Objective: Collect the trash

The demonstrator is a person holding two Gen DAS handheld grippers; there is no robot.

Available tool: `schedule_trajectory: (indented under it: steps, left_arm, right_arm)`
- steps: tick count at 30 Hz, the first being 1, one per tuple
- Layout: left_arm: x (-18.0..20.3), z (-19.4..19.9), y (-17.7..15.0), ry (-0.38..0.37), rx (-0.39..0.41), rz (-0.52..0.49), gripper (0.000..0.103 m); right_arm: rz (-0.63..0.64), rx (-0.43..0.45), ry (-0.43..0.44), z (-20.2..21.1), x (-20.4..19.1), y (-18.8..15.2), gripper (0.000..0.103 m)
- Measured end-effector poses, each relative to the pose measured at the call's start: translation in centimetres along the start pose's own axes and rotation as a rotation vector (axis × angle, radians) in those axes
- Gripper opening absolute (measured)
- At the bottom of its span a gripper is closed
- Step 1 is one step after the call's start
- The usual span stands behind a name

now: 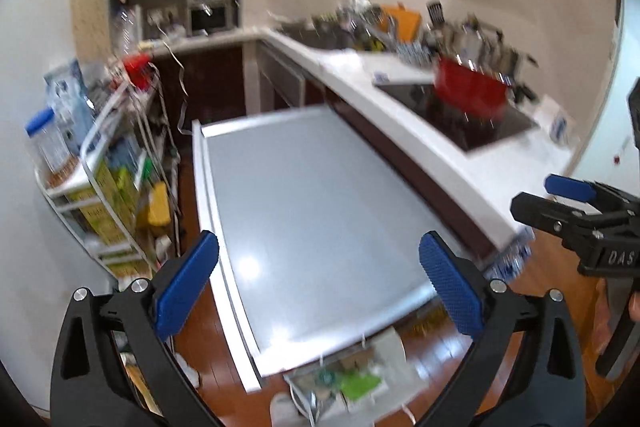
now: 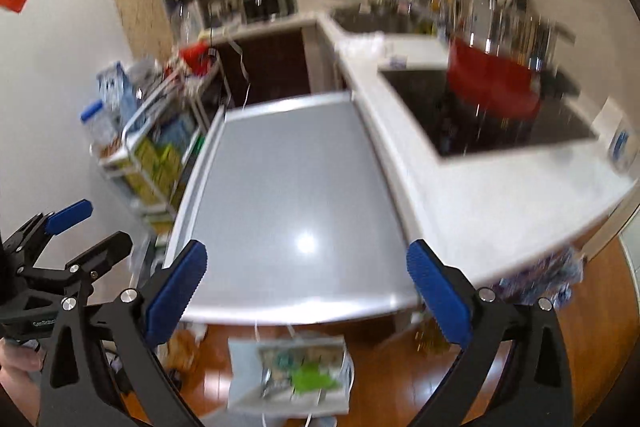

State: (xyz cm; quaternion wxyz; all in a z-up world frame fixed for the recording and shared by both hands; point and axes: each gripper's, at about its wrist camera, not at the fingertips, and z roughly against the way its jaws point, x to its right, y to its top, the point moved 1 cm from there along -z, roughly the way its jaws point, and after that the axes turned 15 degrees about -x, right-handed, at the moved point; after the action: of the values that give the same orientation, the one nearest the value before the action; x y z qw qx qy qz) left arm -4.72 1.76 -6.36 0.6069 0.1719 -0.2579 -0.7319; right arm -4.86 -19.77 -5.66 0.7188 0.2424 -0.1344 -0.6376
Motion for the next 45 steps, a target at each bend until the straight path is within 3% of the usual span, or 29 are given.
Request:
schedule_trajectory:
  steps: [5, 13, 17, 20, 29, 45]
  left_arm:
    - [-1.5, 1.6, 2.9, 0.035, 0.086, 0.052, 0.101]
    - [-2.7, 3.7, 4.9, 0.085, 0.164, 0.104, 0.101]
    - [-2.7, 4.0, 5.3, 0.078, 0.161, 0.111, 0.101]
    - [-2.7, 4.2, 5.3, 0.123, 0.164, 0.119, 0.101]
    - [-3.1, 4.6, 5.3, 0.083, 0.161, 0.125, 0.101]
    - [-3.0, 5.1, 5.1, 0.077, 0.161, 0.119, 0.101]
  right_arm:
    - [0.014, 0.108, -0.024, 2.0, -1.1, 3.1, 0.099]
    - [0.030, 0.181, -0.037, 3.7, -3.3, 5.3, 0.099]
    - [0.029, 0.194, -0.041, 3.9, -3.8, 5.3, 0.099]
    - [0.027, 0.197, -0.038, 4.0, -4.0, 5.3, 0.099]
    - [0.028, 0.197, -0.035, 4.2, -4.2, 5.3, 0.099]
    - [0.021, 0.183, -0.022, 4.3, -3.9, 5.1, 0.099]
